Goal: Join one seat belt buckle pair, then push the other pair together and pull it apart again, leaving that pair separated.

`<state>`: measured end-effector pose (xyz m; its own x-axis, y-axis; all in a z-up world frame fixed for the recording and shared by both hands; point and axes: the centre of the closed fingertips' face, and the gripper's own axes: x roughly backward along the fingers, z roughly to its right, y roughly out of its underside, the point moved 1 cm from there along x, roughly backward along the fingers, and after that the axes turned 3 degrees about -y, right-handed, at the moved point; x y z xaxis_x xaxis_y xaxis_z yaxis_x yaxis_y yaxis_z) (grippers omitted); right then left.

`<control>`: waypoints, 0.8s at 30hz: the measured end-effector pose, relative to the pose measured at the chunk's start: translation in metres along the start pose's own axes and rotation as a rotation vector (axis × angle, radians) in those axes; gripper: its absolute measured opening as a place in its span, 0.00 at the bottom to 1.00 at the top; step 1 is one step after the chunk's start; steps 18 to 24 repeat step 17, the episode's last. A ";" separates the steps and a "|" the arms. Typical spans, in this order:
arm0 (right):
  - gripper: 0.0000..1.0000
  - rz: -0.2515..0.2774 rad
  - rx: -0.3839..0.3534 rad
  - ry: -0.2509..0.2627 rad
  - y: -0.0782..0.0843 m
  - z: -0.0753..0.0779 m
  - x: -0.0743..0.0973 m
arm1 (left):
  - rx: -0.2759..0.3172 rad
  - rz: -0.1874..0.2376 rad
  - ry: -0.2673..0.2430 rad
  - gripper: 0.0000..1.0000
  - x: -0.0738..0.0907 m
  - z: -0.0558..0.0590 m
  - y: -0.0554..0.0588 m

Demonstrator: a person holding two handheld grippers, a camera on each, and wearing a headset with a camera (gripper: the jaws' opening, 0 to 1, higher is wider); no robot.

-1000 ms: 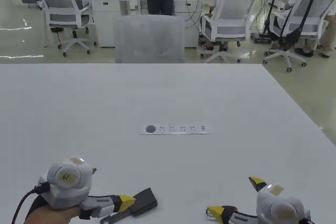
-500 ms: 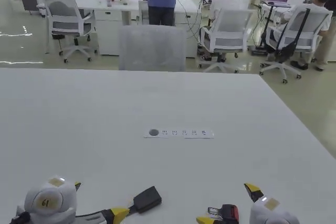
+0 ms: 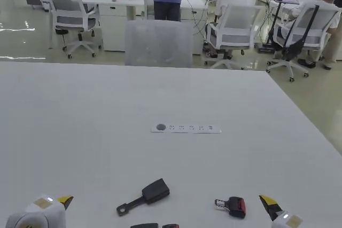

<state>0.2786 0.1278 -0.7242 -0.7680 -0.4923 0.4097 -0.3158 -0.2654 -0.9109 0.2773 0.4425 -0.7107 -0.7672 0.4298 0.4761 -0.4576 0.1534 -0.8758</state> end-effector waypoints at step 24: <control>1.00 -0.048 0.006 -0.048 0.018 -0.011 0.011 | -0.032 -0.015 0.041 1.00 0.020 0.004 0.013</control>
